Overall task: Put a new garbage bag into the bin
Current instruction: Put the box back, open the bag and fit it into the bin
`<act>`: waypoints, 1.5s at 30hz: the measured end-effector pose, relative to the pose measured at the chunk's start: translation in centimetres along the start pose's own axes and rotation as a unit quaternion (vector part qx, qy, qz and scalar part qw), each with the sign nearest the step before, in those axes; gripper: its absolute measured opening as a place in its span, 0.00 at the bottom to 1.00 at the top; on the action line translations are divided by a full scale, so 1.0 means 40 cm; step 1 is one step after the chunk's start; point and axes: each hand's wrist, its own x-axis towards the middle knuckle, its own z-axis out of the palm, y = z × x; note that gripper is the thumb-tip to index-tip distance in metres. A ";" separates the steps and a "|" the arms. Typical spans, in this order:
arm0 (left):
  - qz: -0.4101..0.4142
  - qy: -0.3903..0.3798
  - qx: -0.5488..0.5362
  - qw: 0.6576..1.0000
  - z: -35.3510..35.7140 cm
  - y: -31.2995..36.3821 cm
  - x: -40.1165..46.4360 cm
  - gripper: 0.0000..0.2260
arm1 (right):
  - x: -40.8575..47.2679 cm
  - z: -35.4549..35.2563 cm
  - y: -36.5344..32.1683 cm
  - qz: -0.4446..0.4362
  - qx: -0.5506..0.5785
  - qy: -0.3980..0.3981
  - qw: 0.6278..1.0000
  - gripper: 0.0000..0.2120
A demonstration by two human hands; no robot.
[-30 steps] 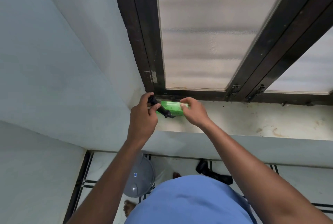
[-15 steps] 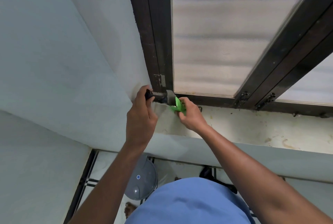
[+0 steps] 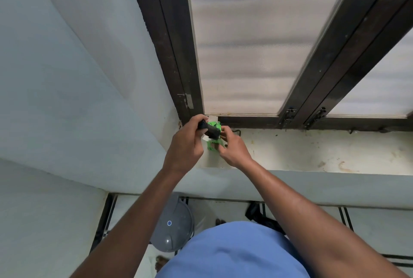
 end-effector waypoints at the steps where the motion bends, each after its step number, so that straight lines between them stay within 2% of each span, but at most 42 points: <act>1: -0.017 0.009 -0.040 0.999 0.000 0.002 0.010 0.16 | 0.000 -0.003 0.000 0.002 -0.009 0.004 1.000 0.28; 3: -0.073 0.006 -0.118 0.990 0.005 -0.002 0.024 0.16 | -0.003 -0.008 -0.001 0.001 -0.008 0.009 1.000 0.26; 6: -0.120 -0.071 -0.139 0.980 0.011 0.002 0.039 0.15 | -0.009 -0.010 0.002 -0.028 0.003 0.001 1.000 0.24; 8: -0.095 -0.062 -0.073 0.991 0.008 0.008 0.040 0.16 | -0.009 -0.008 -0.004 -0.019 -0.009 -0.001 1.000 0.25; 12: -0.069 0.018 0.032 0.997 -0.008 0.019 0.044 0.21 | -0.001 -0.006 -0.008 -0.006 -0.019 -0.001 1.000 0.29; 16: -0.041 0.009 0.188 0.981 -0.015 0.006 0.037 0.26 | 0.002 -0.006 -0.006 -0.005 -0.014 -0.003 1.000 0.29; 18: -0.053 0.001 0.212 0.976 -0.017 0.006 0.033 0.25 | 0.003 -0.005 -0.007 -0.005 -0.013 -0.001 1.000 0.29; 22: -0.002 0.038 0.132 0.991 -0.023 0.004 0.023 0.20 | 0.005 0.000 -0.006 -0.008 -0.013 0.004 1.000 0.28; 25: -0.005 0.056 0.063 0.996 -0.010 0.001 0.026 0.19 | 0.007 0.002 -0.008 -0.009 -0.017 0.005 1.000 0.28; 28: -0.035 0.004 0.068 0.997 0.011 -0.028 0.030 0.20 | 0.008 0.004 -0.007 -0.009 -0.011 0.005 1.000 0.29; 29: -0.049 -0.041 0.099 0.993 0.019 -0.046 0.033 0.21 | 0.008 0.004 -0.007 -0.009 -0.009 0.005 1.000 0.29; 31: -0.065 -0.138 0.223 0.963 0.032 -0.068 0.032 0.24 | 0.009 0.004 -0.005 -0.011 -0.004 0.007 1.000 0.29; 32: -0.071 -0.166 0.270 0.946 0.039 -0.078 0.030 0.25 | 0.009 0.004 -0.005 -0.011 -0.002 0.008 1.000 0.29; 33: -0.083 -0.165 0.270 0.945 0.046 -0.080 0.026 0.27 | 0.010 0.003 -0.005 -0.010 -0.002 0.009 1.000 0.30; 35: -0.128 -0.110 0.205 0.964 0.052 -0.072 0.018 0.25 | 0.011 -0.001 -0.005 -0.010 -0.003 0.011 1.000 0.30; 37: -0.187 -0.078 0.169 0.965 0.062 -0.084 0.009 0.18 | 0.014 -0.007 -0.007 -0.012 -0.013 0.018 1.000 0.29; 39: -0.284 -0.131 0.144 0.939 0.069 -0.104 0.005 0.13 | 0.015 -0.010 -0.008 -0.022 -0.027 0.028 0.999 0.28; 40: -0.344 -0.148 0.082 0.924 0.074 -0.116 0.006 0.13 | 0.017 -0.011 -0.009 -0.028 -0.030 0.029 0.999 0.28; 42: -0.431 -0.133 -0.093 0.888 0.080 -0.122 0.005 0.16 | 0.019 -0.016 -0.011 -0.036 -0.028 0.019 0.999 0.28; 43: -0.439 -0.102 -0.164 0.877 0.085 -0.125 0.008 0.20 | 0.020 -0.019 -0.012 -0.039 -0.028 0.010 0.999 0.29; 45: -0.419 -0.041 -0.232 0.877 0.089 -0.126 0.016 0.26 | 0.020 -0.024 -0.014 -0.046 -0.035 -0.013 0.998 0.33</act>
